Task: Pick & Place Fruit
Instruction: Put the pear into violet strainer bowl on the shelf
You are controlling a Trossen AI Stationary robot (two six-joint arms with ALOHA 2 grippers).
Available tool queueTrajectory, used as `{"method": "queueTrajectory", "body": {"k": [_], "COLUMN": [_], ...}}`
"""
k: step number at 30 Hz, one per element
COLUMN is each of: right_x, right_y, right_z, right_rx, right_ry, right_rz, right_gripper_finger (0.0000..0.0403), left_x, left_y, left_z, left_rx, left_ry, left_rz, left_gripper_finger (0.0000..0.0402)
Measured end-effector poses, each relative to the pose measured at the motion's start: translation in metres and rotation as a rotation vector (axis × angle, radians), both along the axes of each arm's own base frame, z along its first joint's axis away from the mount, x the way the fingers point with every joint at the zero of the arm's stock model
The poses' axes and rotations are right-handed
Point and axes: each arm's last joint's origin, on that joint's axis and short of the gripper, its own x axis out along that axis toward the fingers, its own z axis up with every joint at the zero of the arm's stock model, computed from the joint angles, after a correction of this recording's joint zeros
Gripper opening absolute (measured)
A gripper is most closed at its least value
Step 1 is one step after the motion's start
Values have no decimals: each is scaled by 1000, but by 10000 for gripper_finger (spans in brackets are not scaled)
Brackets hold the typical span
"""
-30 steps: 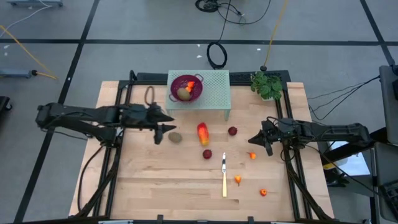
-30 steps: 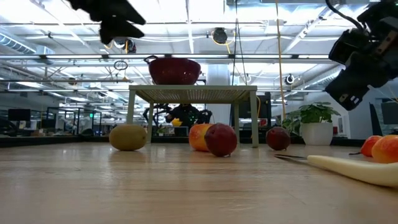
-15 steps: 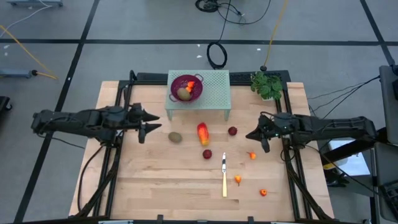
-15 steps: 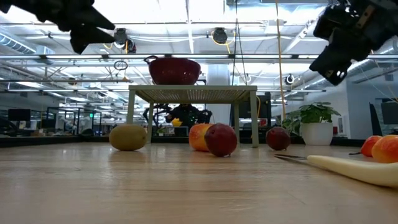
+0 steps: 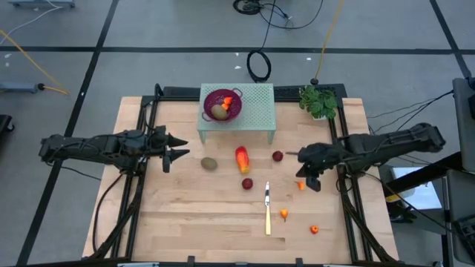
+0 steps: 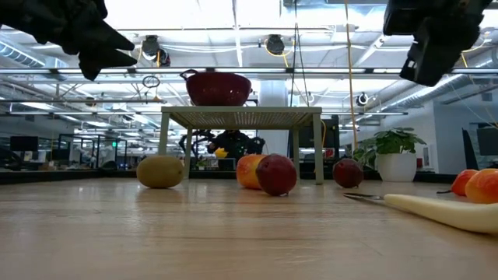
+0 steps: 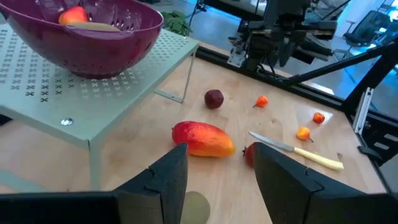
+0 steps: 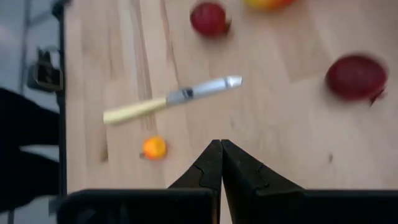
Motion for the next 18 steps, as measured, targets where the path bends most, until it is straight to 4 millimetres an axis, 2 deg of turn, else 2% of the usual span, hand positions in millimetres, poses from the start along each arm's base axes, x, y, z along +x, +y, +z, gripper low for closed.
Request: {"method": "queueTrajectory", "body": {"k": [11,18], "right_x": [31,40], "right_y": [40,48], "right_z": [-4,-19], "right_rx": [-63,-80], "right_ry": [328,503], "right_rz": [137,84], "right_gripper_finger": [4,4], "left_x": [0,0], "left_y": [0,0], "left_z": [0,0], "left_rx": [32,34], "left_ry": [4,5], "left_rz": [-11,-12], "left_gripper_finger": [181,181]}}
